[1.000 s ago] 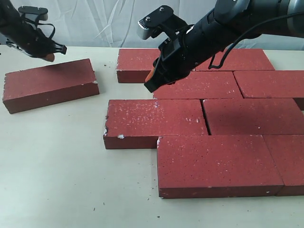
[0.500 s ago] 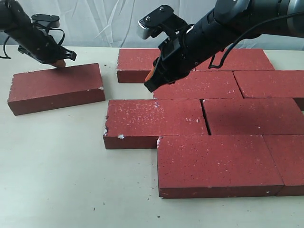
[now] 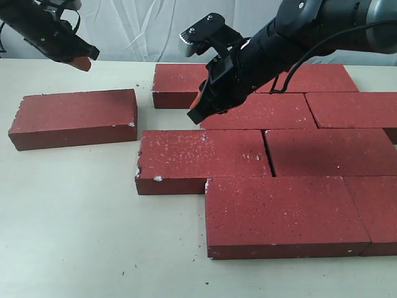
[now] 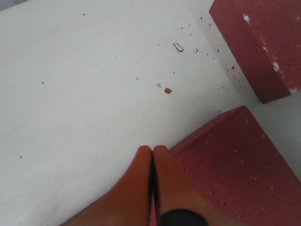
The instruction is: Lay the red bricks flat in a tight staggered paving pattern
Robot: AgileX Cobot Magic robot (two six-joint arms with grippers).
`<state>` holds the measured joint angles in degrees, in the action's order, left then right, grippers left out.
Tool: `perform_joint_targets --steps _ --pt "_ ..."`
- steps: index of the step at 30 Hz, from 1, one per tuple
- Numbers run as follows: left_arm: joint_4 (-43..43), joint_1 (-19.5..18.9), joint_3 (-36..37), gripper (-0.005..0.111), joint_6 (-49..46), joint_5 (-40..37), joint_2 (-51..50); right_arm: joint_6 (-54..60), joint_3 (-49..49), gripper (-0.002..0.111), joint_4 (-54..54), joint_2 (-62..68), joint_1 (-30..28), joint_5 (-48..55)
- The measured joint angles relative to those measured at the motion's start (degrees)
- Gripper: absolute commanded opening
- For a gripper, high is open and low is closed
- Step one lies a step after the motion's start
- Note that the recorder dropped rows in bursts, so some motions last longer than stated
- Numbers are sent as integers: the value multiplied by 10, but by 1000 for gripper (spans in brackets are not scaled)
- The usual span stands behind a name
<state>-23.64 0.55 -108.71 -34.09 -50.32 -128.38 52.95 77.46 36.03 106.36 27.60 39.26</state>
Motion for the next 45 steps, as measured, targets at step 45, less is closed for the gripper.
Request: perform_joint_targets --steps 45 --pt "13 -92 299 0 69 109 281 0 0 -1 20 29 0 -48"
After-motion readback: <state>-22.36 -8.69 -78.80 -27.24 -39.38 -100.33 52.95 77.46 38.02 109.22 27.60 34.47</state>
